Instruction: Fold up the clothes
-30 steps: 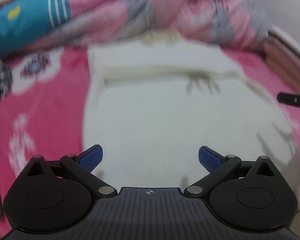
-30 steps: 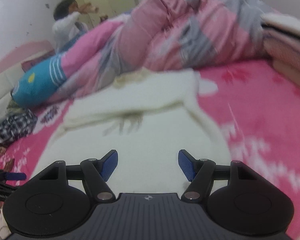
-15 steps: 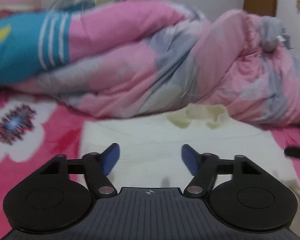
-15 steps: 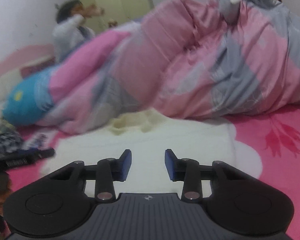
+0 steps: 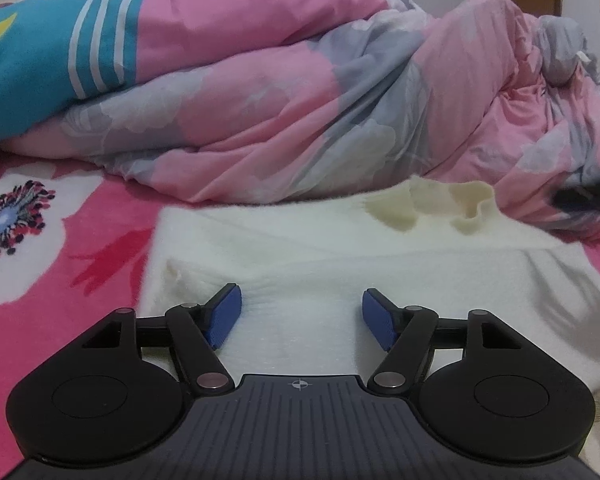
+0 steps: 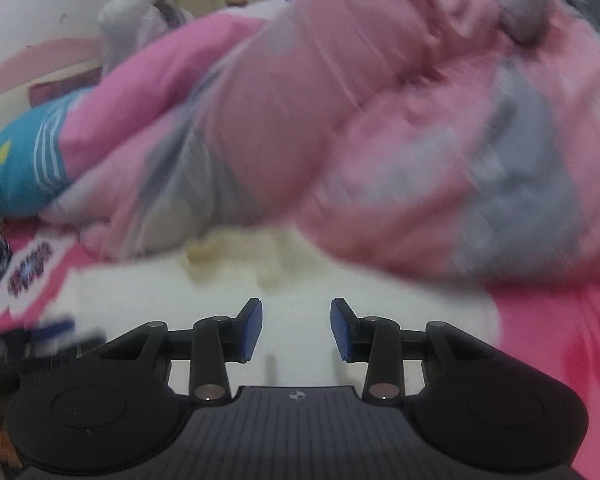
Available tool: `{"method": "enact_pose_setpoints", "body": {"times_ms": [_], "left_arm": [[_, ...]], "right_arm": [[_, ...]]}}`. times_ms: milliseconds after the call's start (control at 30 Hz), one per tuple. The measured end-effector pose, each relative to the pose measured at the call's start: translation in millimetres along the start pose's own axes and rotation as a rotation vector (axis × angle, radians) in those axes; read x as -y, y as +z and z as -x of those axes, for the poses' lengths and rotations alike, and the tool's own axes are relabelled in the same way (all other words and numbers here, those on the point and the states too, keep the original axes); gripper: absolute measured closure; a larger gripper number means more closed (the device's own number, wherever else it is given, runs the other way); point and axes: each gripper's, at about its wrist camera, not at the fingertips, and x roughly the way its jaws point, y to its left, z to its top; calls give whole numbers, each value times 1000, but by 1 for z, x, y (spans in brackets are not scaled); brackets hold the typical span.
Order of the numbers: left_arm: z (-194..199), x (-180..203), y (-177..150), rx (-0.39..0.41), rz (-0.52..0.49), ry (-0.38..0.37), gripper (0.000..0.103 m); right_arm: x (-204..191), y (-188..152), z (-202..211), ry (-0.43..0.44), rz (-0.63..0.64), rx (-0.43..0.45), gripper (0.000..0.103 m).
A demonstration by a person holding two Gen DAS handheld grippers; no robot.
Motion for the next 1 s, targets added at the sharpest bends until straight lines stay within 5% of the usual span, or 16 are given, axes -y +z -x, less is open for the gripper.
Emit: {"method": "enact_pose_setpoints", "body": {"times_ms": [167, 267, 433, 533, 600, 700, 1000], "left_arm": [[12, 18, 36, 72, -98, -42, 21], [-16, 38, 62, 46, -186, -78, 22], [-82, 51, 81, -22, -175, -94, 31], [-97, 41, 78, -65, -66, -142, 39], [-100, 28, 77, -69, 28, -174, 39], [-97, 9, 77, -34, 130, -195, 39], [-100, 7, 78, -6, 181, -192, 39]], "right_arm": [[7, 25, -57, 14, -40, -3, 61], [9, 31, -75, 4, -17, -7, 59], [33, 43, -98, 92, -126, -37, 59], [38, 42, -115, 129, -122, -98, 61], [43, 38, -117, 188, -138, -121, 84], [50, 28, -109, 308, -153, -129, 101], [27, -3, -95, 288, 167, -170, 103]]}}
